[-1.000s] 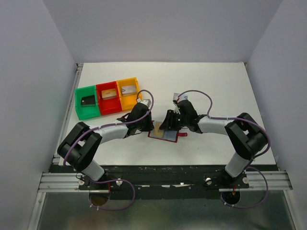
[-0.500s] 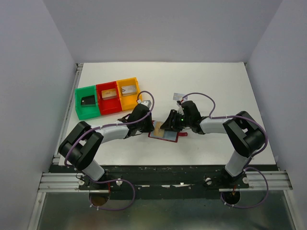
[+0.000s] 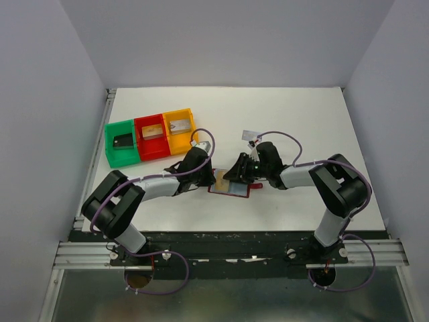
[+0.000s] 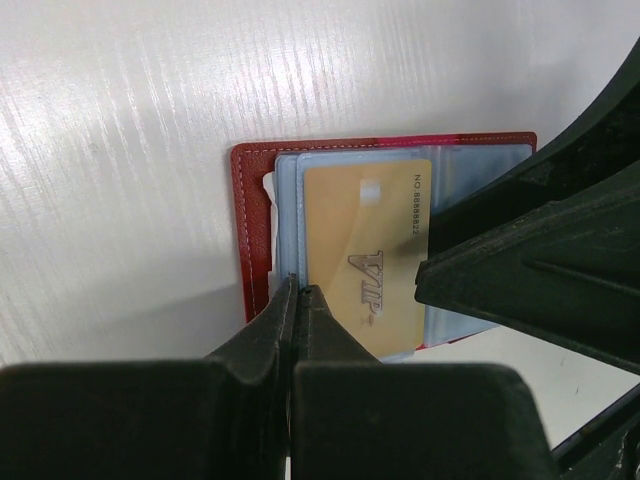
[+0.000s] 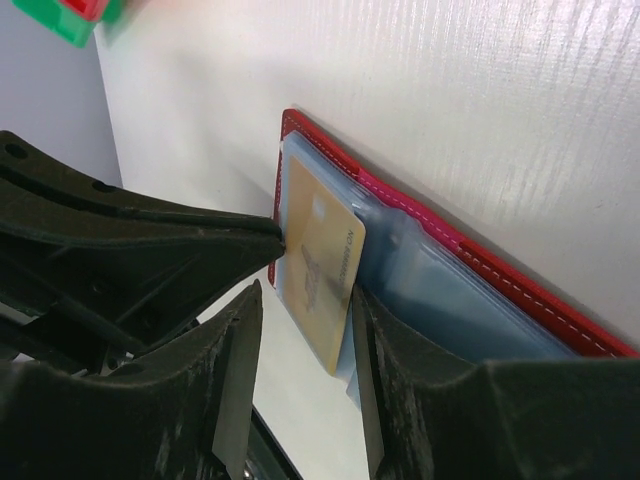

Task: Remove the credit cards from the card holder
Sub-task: Remove the credit card from the card holder.

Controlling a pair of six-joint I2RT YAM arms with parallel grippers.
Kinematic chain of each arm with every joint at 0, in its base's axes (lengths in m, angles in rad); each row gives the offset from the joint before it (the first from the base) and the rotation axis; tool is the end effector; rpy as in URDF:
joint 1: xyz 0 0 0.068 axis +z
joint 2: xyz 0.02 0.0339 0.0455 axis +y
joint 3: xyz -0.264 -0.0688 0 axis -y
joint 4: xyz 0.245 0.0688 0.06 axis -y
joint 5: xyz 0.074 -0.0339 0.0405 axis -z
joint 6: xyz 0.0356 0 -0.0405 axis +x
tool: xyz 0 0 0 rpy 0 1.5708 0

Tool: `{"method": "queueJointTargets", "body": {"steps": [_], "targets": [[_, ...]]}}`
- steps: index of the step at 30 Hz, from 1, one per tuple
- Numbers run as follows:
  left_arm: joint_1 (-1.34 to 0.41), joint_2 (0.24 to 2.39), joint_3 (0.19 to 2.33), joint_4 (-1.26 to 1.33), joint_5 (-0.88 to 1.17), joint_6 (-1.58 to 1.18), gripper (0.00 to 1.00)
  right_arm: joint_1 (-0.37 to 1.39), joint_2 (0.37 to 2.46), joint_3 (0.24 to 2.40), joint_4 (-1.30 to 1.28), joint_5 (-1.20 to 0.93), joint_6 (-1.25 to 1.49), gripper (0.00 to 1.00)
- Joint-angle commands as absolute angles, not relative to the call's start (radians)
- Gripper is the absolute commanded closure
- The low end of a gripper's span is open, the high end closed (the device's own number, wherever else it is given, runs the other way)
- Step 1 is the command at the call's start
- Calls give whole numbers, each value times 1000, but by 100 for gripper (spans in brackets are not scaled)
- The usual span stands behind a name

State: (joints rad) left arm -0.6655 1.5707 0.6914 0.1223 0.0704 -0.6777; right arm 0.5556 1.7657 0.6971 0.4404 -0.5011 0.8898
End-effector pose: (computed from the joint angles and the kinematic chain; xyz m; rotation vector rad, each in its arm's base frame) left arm 0.2360 -0.1885 0.1518 0.0222 2.4492 -0.7242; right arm 0.2686 0.1869 0.1248 0.0918 2.4530 1.2876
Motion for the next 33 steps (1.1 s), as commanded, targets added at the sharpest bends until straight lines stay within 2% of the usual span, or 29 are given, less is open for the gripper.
{"method": "queueJointTargets", "body": {"steps": [1, 23, 33], "targets": [[-684, 1580, 653, 98, 71, -689, 100, 558, 1805, 684, 540, -578, 927, 52], [-690, 1585, 586, 210, 146, -730, 100, 558, 1970, 712, 798, -795, 1051, 53], [-692, 1500, 587, 164, 98, -730, 100, 558, 1919, 710, 632, -790, 913, 53]]}}
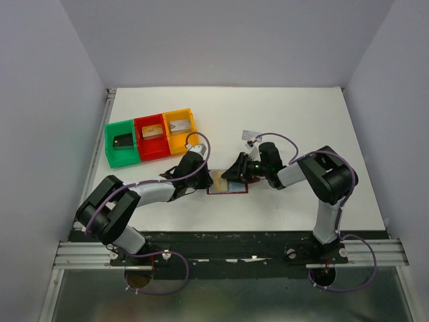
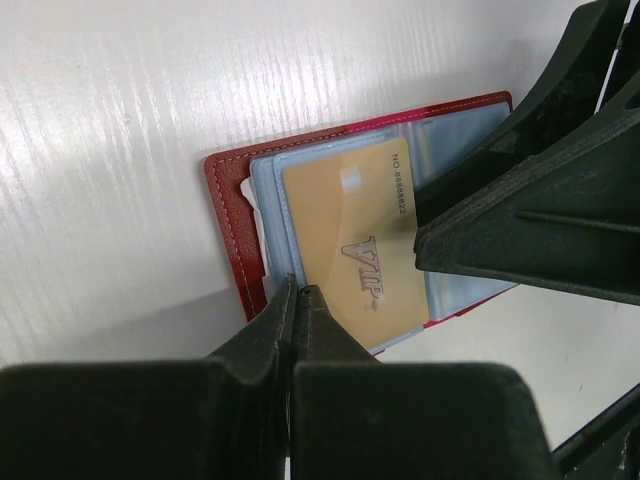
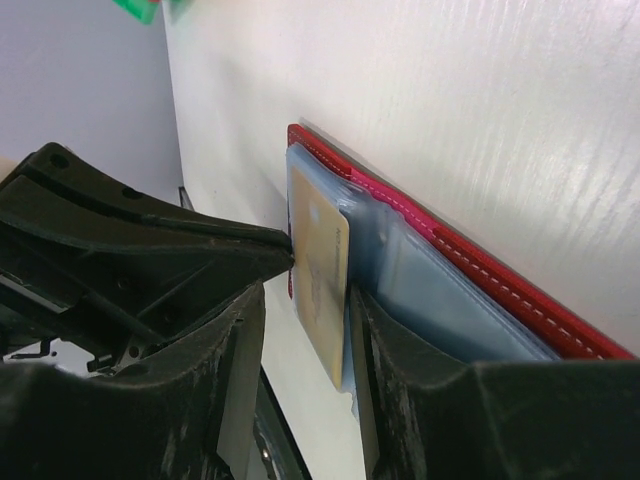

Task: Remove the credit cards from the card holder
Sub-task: Remove the credit card from the card holder.

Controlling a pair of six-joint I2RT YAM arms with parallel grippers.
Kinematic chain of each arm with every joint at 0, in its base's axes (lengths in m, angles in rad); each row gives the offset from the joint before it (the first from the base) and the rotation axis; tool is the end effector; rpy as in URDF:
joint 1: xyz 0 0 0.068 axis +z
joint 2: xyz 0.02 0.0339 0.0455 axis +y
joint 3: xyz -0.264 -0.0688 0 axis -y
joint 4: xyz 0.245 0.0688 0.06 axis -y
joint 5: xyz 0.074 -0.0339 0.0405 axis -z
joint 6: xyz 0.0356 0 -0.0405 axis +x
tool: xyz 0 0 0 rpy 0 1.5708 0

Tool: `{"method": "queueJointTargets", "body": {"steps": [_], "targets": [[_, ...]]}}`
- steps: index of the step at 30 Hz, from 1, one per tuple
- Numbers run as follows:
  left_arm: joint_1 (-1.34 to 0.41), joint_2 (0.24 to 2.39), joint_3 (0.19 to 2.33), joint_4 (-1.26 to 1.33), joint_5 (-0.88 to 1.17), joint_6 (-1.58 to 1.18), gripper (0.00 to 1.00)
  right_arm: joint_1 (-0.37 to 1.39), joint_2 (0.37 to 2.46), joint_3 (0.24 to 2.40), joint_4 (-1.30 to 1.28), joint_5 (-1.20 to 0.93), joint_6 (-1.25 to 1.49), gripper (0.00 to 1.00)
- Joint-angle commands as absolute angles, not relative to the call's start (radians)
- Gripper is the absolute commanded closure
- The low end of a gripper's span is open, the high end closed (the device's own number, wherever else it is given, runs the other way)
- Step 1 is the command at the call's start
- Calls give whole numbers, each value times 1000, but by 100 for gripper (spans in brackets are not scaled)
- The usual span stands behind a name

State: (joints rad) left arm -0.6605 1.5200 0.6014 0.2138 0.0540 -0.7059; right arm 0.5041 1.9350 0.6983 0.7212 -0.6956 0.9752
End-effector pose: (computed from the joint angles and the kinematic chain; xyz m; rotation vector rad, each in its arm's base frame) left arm 0.2250 -0.1772 0.1479 -0.0245 2.3970 -0.7496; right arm 0.2860 0.1838 0.0985 0.0652 2.3826 1.5406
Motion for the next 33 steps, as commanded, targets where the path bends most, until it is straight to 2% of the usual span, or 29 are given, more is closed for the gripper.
{"method": "queueJointTargets", "body": {"steps": [1, 6, 23, 33], "targets": [[-689, 1491, 589, 160, 92, -729, 100, 558, 1914, 710, 611, -781, 898, 52], [-689, 1457, 594, 137, 71, -719, 100, 558, 1887, 704, 514, -724, 838, 47], [-689, 1399, 615, 101, 40, -703, 99, 558, 1752, 718, 325, -618, 753, 44], [-689, 1451, 612, 126, 55, -696, 100, 560, 1712, 677, 399, -612, 793, 44]]}}
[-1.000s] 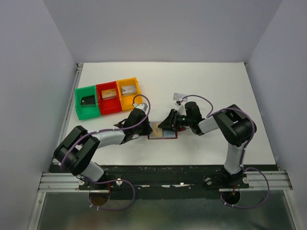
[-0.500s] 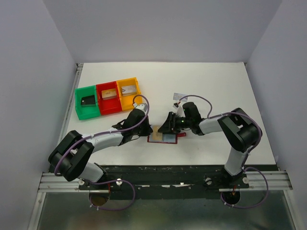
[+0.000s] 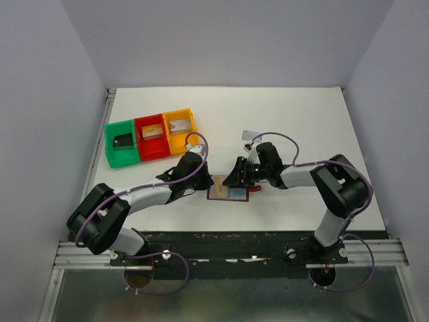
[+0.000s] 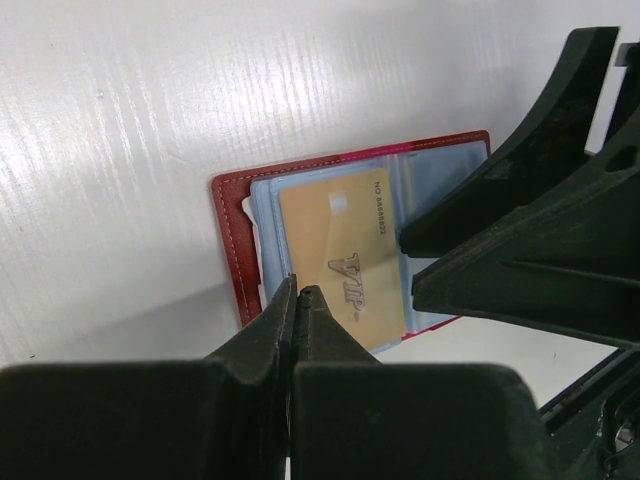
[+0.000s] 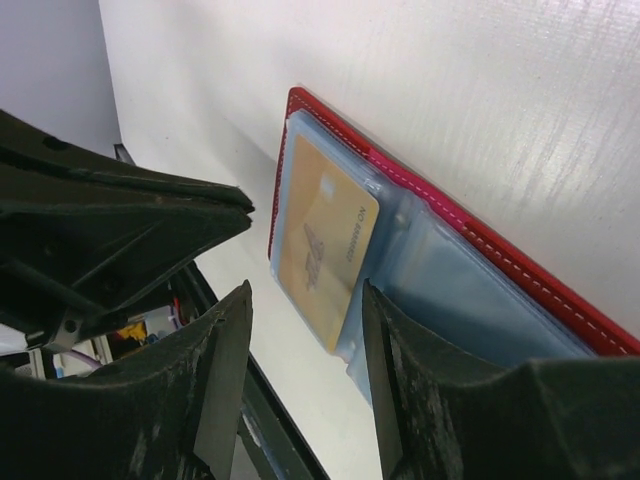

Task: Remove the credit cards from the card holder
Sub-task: Remove the credit card from the card holder.

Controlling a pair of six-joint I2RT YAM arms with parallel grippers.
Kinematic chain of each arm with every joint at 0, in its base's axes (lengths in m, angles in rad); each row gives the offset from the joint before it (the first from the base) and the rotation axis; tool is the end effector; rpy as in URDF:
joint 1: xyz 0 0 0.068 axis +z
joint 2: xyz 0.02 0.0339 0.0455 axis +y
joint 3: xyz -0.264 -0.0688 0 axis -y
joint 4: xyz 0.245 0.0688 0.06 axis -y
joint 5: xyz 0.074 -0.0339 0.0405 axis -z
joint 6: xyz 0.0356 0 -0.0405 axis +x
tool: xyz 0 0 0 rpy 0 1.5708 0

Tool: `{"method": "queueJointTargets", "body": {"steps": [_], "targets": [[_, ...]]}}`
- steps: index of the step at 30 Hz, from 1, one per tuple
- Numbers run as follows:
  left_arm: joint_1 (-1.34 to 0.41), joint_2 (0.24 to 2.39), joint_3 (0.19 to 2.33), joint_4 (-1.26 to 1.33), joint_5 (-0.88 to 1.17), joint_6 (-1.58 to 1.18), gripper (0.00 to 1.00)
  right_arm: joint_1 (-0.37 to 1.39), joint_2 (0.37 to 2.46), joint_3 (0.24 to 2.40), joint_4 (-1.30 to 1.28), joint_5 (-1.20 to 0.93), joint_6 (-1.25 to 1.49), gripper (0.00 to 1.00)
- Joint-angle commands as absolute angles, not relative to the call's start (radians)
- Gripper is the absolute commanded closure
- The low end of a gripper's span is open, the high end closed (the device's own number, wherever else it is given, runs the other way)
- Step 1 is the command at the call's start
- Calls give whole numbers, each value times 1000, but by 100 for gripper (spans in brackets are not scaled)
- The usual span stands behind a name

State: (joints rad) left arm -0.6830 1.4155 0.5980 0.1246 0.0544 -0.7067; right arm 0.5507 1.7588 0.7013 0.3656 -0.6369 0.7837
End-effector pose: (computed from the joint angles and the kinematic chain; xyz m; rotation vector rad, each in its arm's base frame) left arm 0.2119 -0.1749 0.1667 0.0022 2.3896 -0.7682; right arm 0.2624 0.1860 0.1234 -0.0935 2.5081 1.3638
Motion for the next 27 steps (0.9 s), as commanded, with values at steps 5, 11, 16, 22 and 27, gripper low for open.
{"method": "queueJointTargets", "body": {"steps": [5, 11, 16, 22, 27], "targets": [[-689, 1480, 611, 135, 63, -698, 100, 571, 1657, 664, 413, -606, 801, 45], [-689, 1499, 612, 132, 60, -703, 100, 584, 1681, 681, 419, -641, 804, 45], [-690, 1494, 603, 127, 54, -706, 100, 586, 1739, 666, 455, -643, 822, 46], [-690, 1490, 592, 124, 48, -712, 100, 584, 1758, 643, 471, -623, 831, 46], [-689, 1490, 589, 126, 46, -718, 100, 584, 1735, 640, 423, -583, 805, 46]]}}
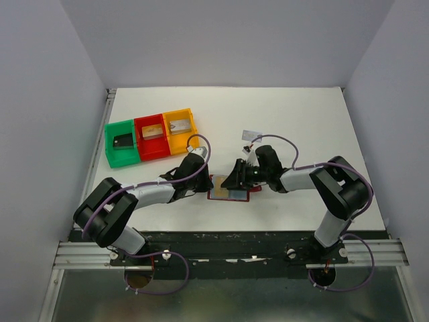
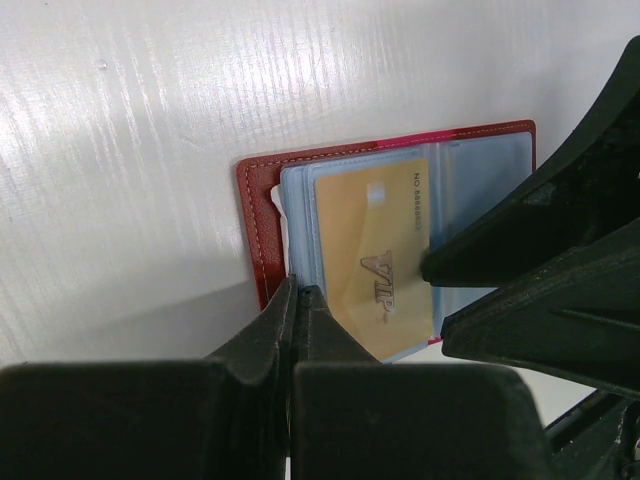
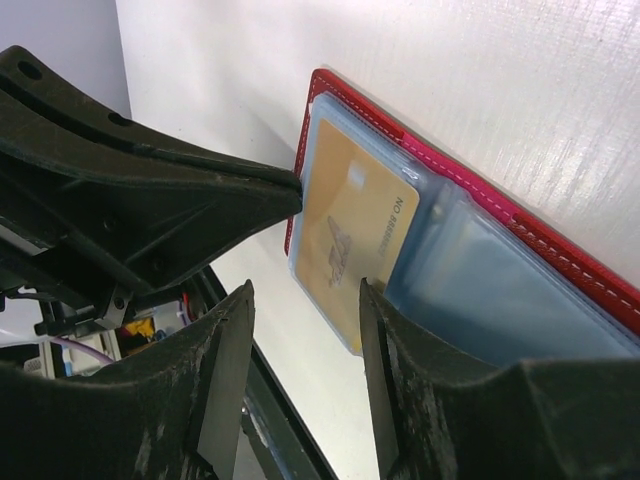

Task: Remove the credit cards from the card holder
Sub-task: Remove the credit card from the card holder.

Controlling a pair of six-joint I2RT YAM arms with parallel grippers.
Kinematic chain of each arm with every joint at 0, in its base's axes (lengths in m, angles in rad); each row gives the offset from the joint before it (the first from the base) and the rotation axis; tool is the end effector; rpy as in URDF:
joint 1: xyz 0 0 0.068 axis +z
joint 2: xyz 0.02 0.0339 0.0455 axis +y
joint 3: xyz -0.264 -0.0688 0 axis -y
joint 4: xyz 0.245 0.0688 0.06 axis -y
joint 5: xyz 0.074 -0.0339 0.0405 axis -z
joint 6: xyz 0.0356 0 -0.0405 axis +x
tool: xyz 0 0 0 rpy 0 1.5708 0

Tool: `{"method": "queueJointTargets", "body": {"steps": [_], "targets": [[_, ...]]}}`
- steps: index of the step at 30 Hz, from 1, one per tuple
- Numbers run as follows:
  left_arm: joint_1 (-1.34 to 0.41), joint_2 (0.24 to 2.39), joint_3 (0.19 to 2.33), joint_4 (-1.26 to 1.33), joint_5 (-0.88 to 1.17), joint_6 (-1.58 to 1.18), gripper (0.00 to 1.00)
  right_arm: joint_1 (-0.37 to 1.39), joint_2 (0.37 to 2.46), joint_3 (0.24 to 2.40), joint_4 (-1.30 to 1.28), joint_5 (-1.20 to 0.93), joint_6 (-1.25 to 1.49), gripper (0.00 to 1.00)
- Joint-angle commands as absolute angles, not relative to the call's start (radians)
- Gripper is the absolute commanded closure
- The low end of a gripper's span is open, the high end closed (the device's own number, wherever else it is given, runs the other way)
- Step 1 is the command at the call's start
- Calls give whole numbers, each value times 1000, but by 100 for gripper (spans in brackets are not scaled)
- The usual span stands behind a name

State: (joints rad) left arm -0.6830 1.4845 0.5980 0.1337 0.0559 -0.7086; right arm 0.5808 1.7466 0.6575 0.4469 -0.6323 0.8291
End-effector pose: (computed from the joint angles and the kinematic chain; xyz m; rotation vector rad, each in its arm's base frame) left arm 0.2148 -0.1773 0.1497 -0.0017 2.4486 -0.7328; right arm 0.2519 0.1905 0.1226 -0.0949 2.4805 1.4053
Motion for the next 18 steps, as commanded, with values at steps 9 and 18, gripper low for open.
{"method": "queueJointTargets", "body": {"steps": [9, 18], "targets": [[-689, 1488, 578, 129, 43, -723, 100, 584, 1709, 627, 385, -540, 787, 44], [-690, 1488, 577, 137, 49, -727, 100, 584, 1693, 630, 368, -535, 781, 43]]}}
